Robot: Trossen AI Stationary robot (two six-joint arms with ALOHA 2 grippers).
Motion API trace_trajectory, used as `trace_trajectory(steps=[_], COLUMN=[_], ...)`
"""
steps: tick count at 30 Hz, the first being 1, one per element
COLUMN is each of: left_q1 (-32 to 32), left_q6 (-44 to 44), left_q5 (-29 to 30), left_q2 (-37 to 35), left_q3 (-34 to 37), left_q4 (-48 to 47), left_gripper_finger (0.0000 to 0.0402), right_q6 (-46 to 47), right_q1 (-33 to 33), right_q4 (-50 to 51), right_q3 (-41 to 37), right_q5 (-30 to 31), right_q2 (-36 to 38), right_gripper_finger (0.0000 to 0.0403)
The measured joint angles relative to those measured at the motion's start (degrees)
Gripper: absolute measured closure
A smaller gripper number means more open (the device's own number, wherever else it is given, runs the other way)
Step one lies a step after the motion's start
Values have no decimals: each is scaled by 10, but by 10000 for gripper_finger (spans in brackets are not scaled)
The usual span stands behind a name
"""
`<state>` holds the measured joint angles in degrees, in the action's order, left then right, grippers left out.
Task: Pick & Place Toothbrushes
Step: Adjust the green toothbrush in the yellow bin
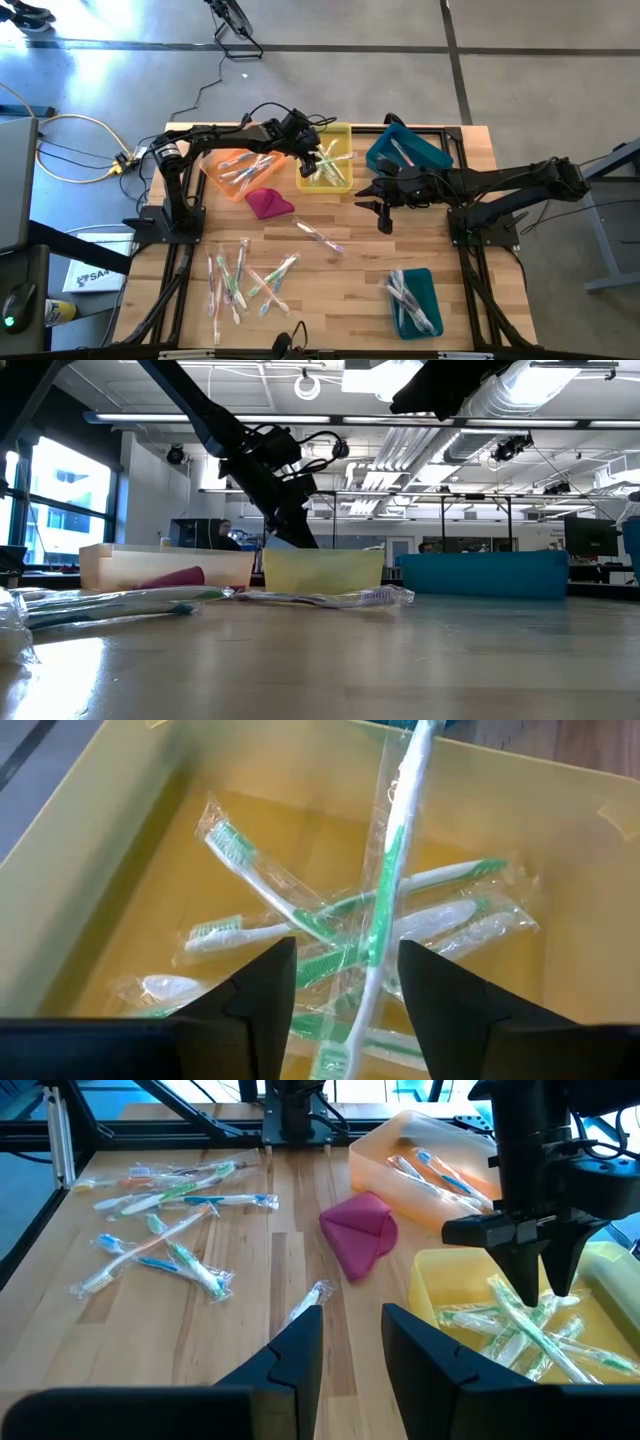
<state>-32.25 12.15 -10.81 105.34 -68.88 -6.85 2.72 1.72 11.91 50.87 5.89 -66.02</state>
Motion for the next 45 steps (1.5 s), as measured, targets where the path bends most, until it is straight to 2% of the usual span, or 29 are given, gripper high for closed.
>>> trace_trajectory(steps=[7,13,17,22,24,29,36,42,45], left_q1=[0,15,44,68,70,76,75,75,72], left_q6=[-17,-4,17,30,23,4,-6,-5,1], left_q5=[-70,-80,-66,-39,-32,9,13,-38,-40], left_q2=[0,0,0,0,0,0,0,60,86], left_q3=[0,0,-1,-1,-1,-1,-5,-71,-111], left_q4=[1,54,99,118,119,119,115,84,10], left_gripper_finger=[227,239,286,377,393,399,401,401,401], right_q6=[0,0,0,0,0,0,-5,-15,-14], right_q1=[0,0,0,0,0,0,0,0,0], right_q4=[0,11,20,24,24,24,20,-1,0], right_q3=[0,0,0,0,0,0,0,0,0], right_q5=[1,2,2,2,2,4,34,34,33], right_q2=[0,0,3,3,3,3,3,3,3], right_gripper_finger=[306,306,306,306,306,306,306,306,306])
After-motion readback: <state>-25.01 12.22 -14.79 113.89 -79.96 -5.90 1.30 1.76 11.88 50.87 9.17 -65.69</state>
